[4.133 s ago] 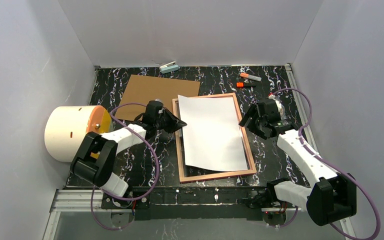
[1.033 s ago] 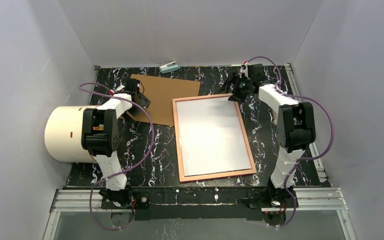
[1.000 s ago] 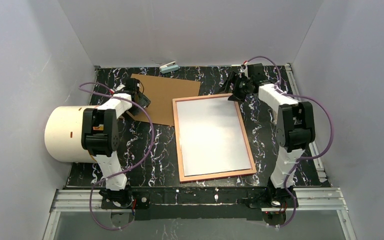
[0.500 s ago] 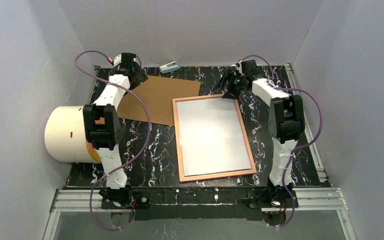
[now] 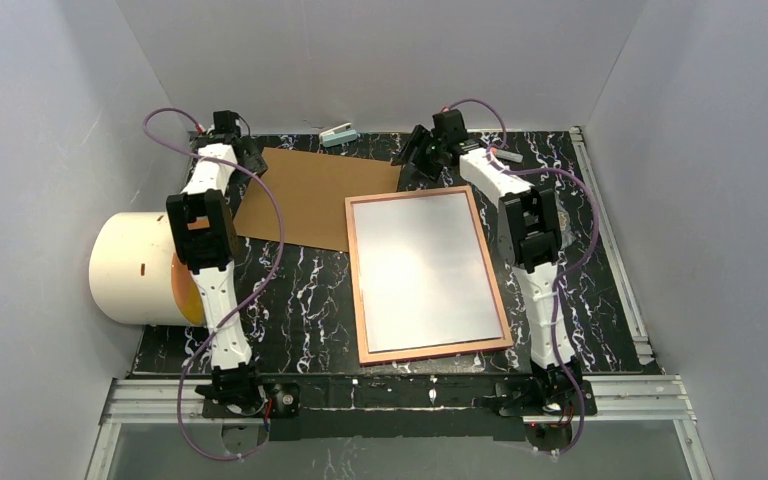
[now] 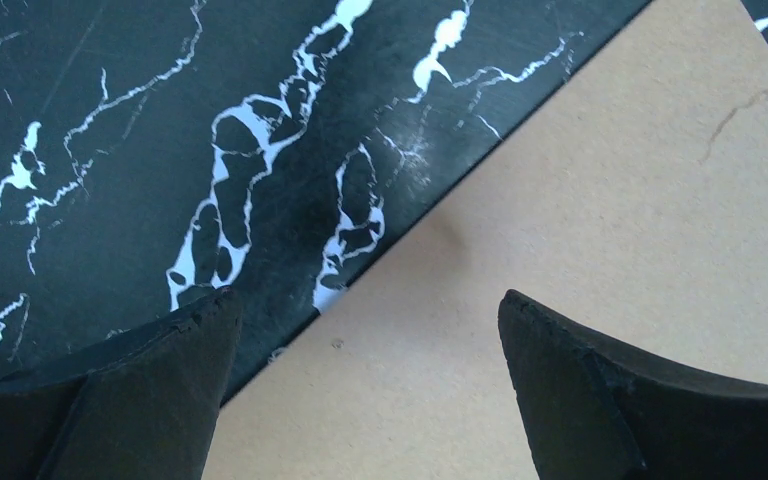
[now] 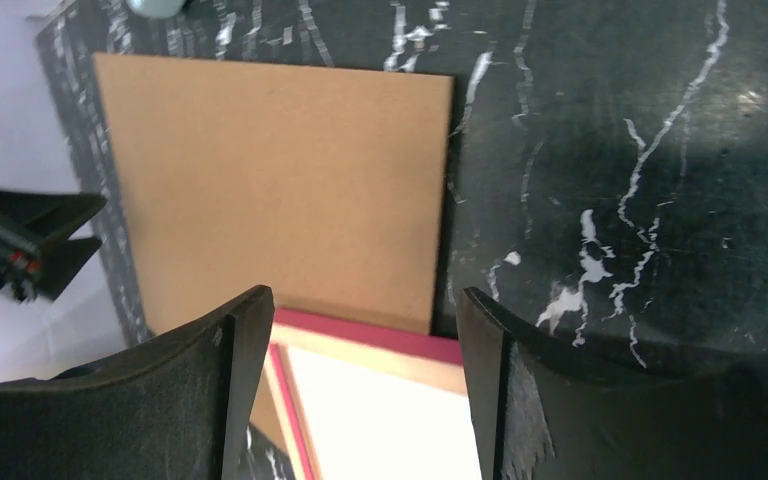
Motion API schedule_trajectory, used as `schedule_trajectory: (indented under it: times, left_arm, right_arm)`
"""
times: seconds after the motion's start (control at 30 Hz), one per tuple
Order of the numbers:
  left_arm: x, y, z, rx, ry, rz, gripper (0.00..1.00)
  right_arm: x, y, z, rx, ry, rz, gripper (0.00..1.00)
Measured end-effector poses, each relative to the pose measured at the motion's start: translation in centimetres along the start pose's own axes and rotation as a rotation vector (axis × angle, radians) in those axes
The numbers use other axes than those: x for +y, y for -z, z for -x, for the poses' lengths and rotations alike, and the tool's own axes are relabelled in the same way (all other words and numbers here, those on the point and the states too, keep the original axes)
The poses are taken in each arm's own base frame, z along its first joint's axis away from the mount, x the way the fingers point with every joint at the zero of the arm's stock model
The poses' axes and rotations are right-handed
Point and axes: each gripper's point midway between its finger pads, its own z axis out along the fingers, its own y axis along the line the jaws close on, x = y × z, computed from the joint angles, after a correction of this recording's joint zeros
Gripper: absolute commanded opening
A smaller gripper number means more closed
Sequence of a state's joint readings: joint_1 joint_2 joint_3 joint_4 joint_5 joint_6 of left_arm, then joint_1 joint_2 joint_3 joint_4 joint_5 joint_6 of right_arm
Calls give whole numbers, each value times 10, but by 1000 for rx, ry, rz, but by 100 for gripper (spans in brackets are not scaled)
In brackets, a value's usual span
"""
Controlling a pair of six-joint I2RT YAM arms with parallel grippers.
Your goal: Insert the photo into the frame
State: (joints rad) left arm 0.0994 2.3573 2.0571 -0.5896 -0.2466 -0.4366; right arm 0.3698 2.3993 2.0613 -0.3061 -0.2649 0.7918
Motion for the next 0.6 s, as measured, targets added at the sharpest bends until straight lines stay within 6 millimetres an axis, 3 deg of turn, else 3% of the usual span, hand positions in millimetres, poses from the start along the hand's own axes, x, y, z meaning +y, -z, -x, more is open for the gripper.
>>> schedule_trajectory:
  times: [0.1,0.23,0.6]
  left_arm:
    - [9,-7,2,7,-8,-6,98]
    - [2,-8,4,3,-35,-51,98]
    - [-12,-22,3,-29,-75,-93,98]
  right_arm:
    - [-16,-14,-7,-7,-39,-71,75]
    - [-32,-24,-18,-7,-69,-147,75]
    - [-26,-36,-18,-21,-91,-107,73]
